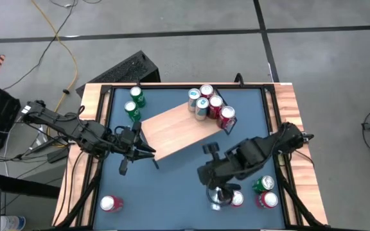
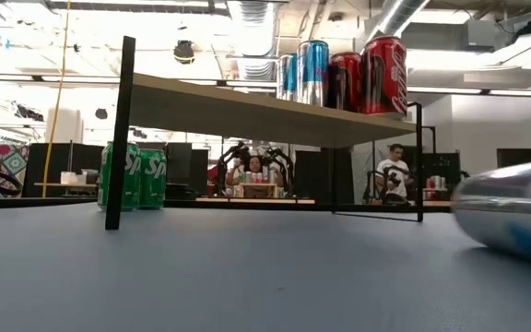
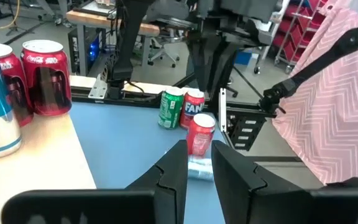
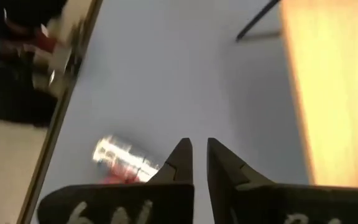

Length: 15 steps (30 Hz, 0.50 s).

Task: Place canned beverage on shelf
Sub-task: Put the blue soda can on the shelf aligned with the other blue soda cans

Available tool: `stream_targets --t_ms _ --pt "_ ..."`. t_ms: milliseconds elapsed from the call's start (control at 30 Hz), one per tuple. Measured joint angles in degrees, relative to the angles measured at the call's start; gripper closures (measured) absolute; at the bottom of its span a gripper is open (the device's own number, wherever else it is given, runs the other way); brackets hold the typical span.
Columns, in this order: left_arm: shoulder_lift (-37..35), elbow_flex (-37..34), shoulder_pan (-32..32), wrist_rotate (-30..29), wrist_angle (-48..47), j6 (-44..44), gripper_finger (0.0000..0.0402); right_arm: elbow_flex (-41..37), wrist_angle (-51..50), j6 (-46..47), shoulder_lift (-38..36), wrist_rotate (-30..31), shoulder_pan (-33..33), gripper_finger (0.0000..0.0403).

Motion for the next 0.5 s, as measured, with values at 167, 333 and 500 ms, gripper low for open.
stream_targets --t_ms 167,333,500 --pt "0.0 0.0 0.0 -1.7 -3.2 -0.1 0.0342 -3.7 -2.0 3.4 0.3 -0.2 2.4 0.0354" --pt "0.0 0.0 0.0 -1.8 -5.1 -1.1 0.0342 -12.9 1.1 7.1 0.4 -1.4 4.2 0.0271" --pt "0.0 0.0 0.0 -2.0 -5.2 -1.3 0.0342 -23.9 7.9 4.5 0.4 -4.7 4.6 0.0166"
